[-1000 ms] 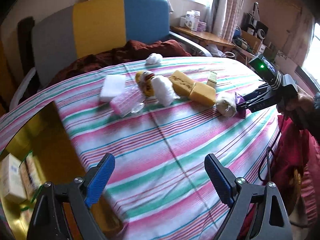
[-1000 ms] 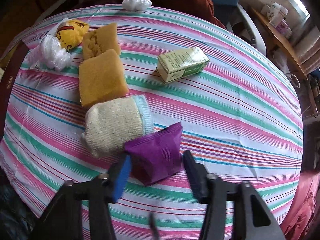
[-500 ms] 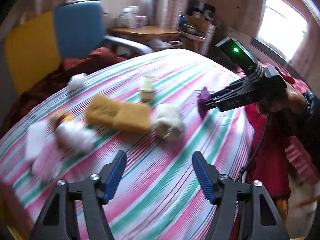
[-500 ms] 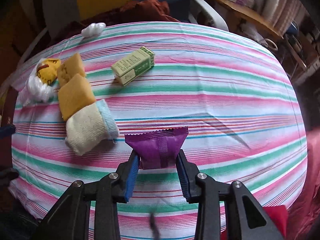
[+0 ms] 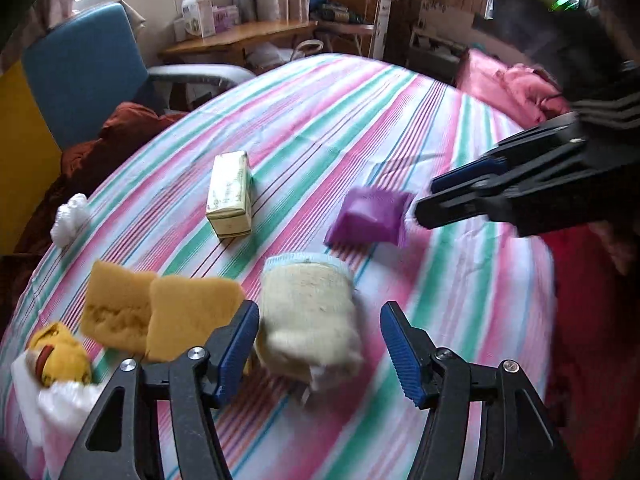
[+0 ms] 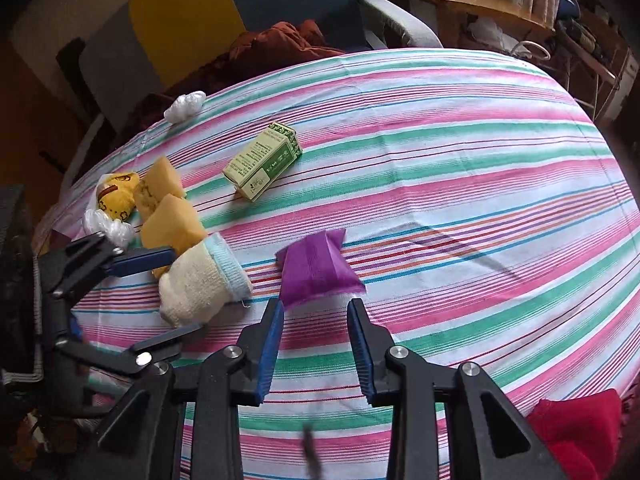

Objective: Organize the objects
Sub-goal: 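Grasp a second purple packet with the right tool while the left grasps the beige knit sock, then carry the purple packet and beige sock over the gold tray with both tools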

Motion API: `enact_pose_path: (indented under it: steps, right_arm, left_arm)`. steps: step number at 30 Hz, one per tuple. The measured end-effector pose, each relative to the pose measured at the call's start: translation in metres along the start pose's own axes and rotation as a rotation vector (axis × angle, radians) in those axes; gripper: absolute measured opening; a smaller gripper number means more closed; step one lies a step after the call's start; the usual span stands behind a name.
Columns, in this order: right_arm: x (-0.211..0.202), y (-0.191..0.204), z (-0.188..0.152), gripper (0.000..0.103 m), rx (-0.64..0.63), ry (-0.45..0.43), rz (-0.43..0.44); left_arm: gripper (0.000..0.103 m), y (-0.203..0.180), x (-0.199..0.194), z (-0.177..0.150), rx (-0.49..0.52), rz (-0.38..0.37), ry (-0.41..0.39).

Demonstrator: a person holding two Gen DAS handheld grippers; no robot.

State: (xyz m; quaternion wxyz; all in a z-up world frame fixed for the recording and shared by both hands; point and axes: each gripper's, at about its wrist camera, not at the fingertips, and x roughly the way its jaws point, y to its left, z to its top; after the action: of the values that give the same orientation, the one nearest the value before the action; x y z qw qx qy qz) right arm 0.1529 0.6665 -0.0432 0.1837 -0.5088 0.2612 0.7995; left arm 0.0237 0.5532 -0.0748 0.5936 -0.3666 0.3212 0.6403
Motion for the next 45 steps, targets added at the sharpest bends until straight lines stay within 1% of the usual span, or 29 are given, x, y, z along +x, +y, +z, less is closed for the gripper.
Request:
enact_pose_path:
  steps: [2,3,4,5,8,10,11,14,15,18,20,23,25,27,29,34,38,41,45]
  right_arm:
    - [0.005,0.000,0.001,0.033,0.005,0.023,0.002]
    - [0.006,-0.001,0.000,0.033,0.009,0.031,-0.005]
    - [0.006,-0.001,0.000,0.033,0.011,0.030,0.000]
    - [0.006,-0.002,0.000,0.033,0.013,0.027,0.008]
    - [0.006,-0.006,0.000,0.033,0.037,0.030,0.009]
    - [0.006,-0.008,0.000,0.034,0.052,0.026,0.004]
    - [0.004,-0.009,0.000,0.038,0.052,0.020,-0.002]
    - [0.003,-0.003,0.000,0.048,0.021,0.011,-0.049]
    - [0.002,0.003,0.001,0.049,-0.007,0.007,-0.084]
    - [0.002,0.014,0.006,0.053,-0.071,-0.007,-0.149]
    - [0.004,0.023,0.014,0.053,-0.116,-0.005,-0.175]
    - [0.021,0.035,0.026,0.053,-0.182,0.047,-0.190]
    - [0.040,0.038,0.032,0.053,-0.213,0.114,-0.228]
    - [0.057,0.038,0.033,0.044,-0.227,0.181,-0.259]
    - [0.062,0.039,0.031,0.041,-0.236,0.200,-0.268]
    - [0.046,0.039,0.023,0.040,-0.218,0.154,-0.250]
    - [0.032,0.047,0.013,0.040,-0.211,0.115,-0.217]
    - [0.022,0.064,0.006,0.040,-0.217,0.080,-0.180]
    - [0.013,0.103,-0.003,0.040,-0.266,0.040,-0.116]
  left_arm:
    - [0.062,0.002,0.011,0.001,0.002,0.015,0.019]
    - [0.060,0.003,0.014,0.002,0.004,0.018,0.025]
    - [0.055,0.003,0.017,0.002,0.004,0.018,0.031]
    - [0.055,0.004,0.019,0.002,0.003,0.024,0.035]
    - [0.052,0.001,0.017,0.000,0.009,0.039,0.020]
    - [0.051,-0.003,0.010,-0.008,0.022,0.041,0.000]
    - [0.051,-0.005,0.008,-0.012,0.024,0.043,-0.004]
    - [0.051,-0.008,-0.005,-0.031,0.011,0.048,-0.002]
    - [0.051,-0.008,-0.009,-0.038,-0.001,0.047,0.001]
    - [0.051,-0.010,-0.024,-0.061,-0.047,0.042,0.006]
    - [0.052,-0.009,-0.035,-0.078,-0.072,0.044,0.002]
    - [0.053,-0.006,-0.043,-0.093,-0.104,0.048,-0.007]
    - [0.053,-0.003,-0.044,-0.093,-0.119,0.043,-0.005]
    - [0.054,-0.002,-0.039,-0.089,-0.126,0.033,0.003]
    - [0.054,0.000,-0.028,-0.085,-0.151,0.014,0.014]
    - [0.053,0.002,-0.039,-0.097,-0.201,0.014,-0.008]
    - [0.053,0.011,-0.057,-0.115,-0.271,0.011,-0.023]
    - [0.053,0.020,-0.075,-0.132,-0.334,0.011,-0.043]
    - [0.053,0.028,-0.106,-0.158,-0.406,0.034,-0.072]
